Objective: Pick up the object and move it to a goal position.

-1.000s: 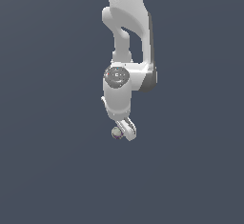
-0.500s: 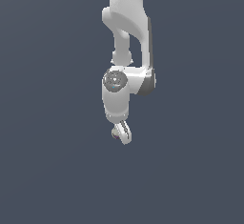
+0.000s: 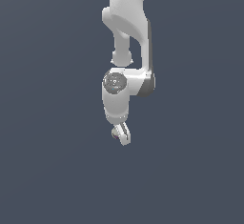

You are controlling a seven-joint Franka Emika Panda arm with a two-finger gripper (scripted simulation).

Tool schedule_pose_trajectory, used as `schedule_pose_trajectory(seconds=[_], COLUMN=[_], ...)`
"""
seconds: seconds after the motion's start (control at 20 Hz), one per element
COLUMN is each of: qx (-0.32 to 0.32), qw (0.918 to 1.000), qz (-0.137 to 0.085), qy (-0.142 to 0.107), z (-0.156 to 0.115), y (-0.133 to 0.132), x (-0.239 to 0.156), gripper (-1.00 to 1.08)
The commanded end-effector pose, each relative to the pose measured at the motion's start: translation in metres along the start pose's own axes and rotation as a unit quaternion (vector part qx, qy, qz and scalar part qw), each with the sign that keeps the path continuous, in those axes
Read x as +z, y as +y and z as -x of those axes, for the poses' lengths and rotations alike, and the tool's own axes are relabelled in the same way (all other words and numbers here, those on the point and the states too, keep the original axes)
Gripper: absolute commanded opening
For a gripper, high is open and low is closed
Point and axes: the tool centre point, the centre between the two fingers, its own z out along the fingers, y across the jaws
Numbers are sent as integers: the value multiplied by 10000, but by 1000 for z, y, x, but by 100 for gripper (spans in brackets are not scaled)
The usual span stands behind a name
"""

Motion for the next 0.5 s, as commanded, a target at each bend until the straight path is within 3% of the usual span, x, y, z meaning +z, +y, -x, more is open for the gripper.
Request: schedule_pose_trajectory(seconds=[0.0,0.45], qx=[3,23], qw=[10000,10000], qz=[6,5], qy=[-2,-1], z=[0,0], y=[1,1], x=[9,45], gripper=[100,100])
